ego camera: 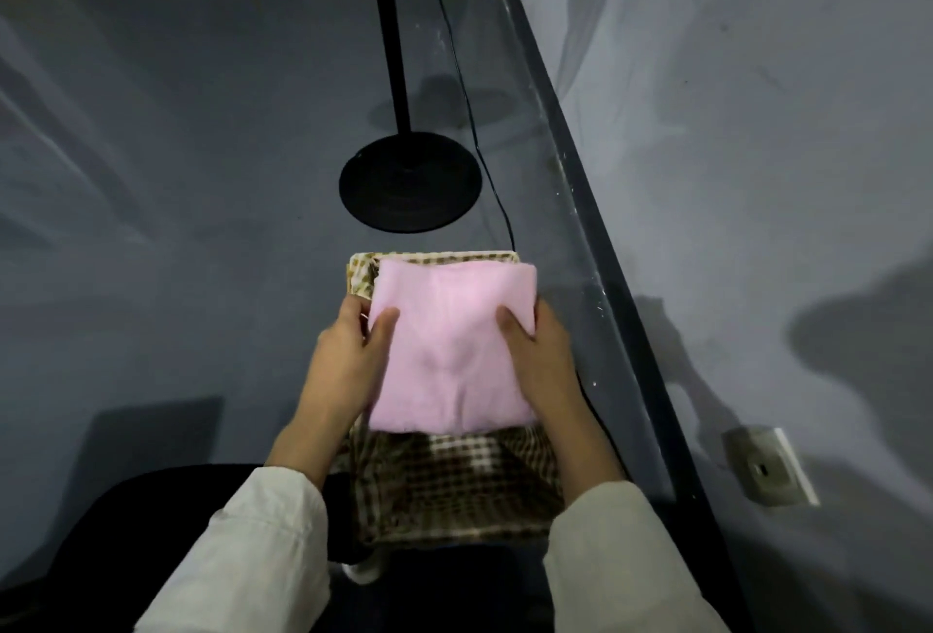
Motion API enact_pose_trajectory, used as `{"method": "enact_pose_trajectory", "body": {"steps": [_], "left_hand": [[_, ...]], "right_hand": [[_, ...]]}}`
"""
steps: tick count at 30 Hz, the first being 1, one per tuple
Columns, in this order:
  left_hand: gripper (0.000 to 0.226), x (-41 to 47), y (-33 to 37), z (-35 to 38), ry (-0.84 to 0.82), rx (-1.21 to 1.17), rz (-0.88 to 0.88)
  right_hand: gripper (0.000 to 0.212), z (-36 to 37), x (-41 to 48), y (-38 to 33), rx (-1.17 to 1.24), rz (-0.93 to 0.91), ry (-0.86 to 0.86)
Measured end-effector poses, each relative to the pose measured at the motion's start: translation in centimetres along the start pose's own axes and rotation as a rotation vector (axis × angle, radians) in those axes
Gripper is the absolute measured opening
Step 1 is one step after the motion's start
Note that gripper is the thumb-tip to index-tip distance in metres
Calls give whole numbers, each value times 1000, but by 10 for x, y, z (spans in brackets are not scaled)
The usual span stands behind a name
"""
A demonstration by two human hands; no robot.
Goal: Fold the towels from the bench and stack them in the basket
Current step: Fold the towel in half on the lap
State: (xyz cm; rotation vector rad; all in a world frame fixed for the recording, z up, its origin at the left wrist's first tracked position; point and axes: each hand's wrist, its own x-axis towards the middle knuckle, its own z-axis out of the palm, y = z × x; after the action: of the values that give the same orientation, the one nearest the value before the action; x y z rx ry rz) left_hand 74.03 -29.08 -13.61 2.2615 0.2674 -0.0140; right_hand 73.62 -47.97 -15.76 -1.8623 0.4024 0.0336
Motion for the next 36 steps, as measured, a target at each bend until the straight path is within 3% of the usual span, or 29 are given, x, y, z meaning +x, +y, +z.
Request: {"method": "enact_pose_trajectory", "body": {"steps": [9,14,19,24,31,36], "left_hand": [[34,34,-13,24,-46,101,-13],[37,50,-24,32,-52,129,-26],[29,54,-29,34,-44,380,60],[28,51,-19,31,-66,486,157],[25,33,-22,-18,-57,514,174],[24,1,-44,-94,36,557,79]], "right_hand": [[58,16,39,17,-81,60,-34],[45,20,51,18,-214,18,-33],[32,20,50,23,-332,-57,-43],[22,24,44,15,-440,-163,-42],[20,57,20,-16,-453,-330,-110],[18,106,-13,-56,-405,-482,-226]]}}
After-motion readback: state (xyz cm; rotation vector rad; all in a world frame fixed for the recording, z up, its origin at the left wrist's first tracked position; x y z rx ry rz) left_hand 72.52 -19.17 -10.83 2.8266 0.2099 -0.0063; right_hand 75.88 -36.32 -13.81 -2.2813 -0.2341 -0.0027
